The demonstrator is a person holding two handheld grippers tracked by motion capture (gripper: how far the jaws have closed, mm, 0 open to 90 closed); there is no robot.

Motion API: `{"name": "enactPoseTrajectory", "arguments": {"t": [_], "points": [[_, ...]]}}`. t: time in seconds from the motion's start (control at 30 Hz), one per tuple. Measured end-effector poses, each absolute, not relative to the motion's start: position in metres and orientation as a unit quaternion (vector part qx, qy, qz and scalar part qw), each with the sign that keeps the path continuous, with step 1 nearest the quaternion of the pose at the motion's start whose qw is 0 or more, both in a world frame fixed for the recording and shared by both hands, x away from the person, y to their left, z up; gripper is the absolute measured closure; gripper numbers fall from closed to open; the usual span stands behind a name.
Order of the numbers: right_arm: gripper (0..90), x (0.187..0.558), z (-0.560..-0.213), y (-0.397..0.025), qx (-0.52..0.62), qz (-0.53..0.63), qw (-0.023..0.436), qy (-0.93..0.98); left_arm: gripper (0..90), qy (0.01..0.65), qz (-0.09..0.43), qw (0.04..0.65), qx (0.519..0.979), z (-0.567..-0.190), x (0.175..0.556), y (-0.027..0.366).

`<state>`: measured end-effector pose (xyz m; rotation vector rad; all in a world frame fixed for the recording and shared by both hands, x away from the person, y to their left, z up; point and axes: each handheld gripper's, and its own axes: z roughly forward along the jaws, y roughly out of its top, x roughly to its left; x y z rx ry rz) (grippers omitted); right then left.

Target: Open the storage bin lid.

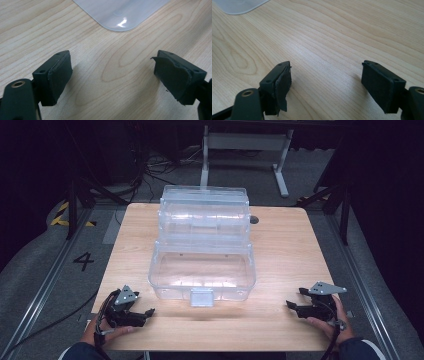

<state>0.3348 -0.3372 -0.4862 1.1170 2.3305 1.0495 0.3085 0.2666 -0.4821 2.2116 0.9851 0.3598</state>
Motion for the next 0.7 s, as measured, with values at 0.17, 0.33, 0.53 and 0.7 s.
{"name": "enactPoseTrajectory", "arguments": {"t": [0.17,0.33,0.53,0.7], "points": [[23.6,0.3346,-0.4863,-0.3370,0.396,0.370,0.176,0.822,14.6,0.373,0.149,0.334,0.853,-0.4812,0.3099,0.2665],[23.1,0.3350,-0.4862,-0.3365,0.397,0.369,0.175,0.822,14.6,0.374,0.150,0.334,0.852,-0.4812,0.3098,0.2662],[23.1,0.3351,-0.4863,-0.3365,0.396,0.369,0.175,0.822,14.6,0.376,0.148,0.334,0.852,-0.4813,0.3097,0.2658],[23.1,0.3351,-0.4863,-0.3366,0.396,0.369,0.175,0.822,14.6,0.377,0.147,0.335,0.851,-0.4814,0.3096,0.2656]]}}
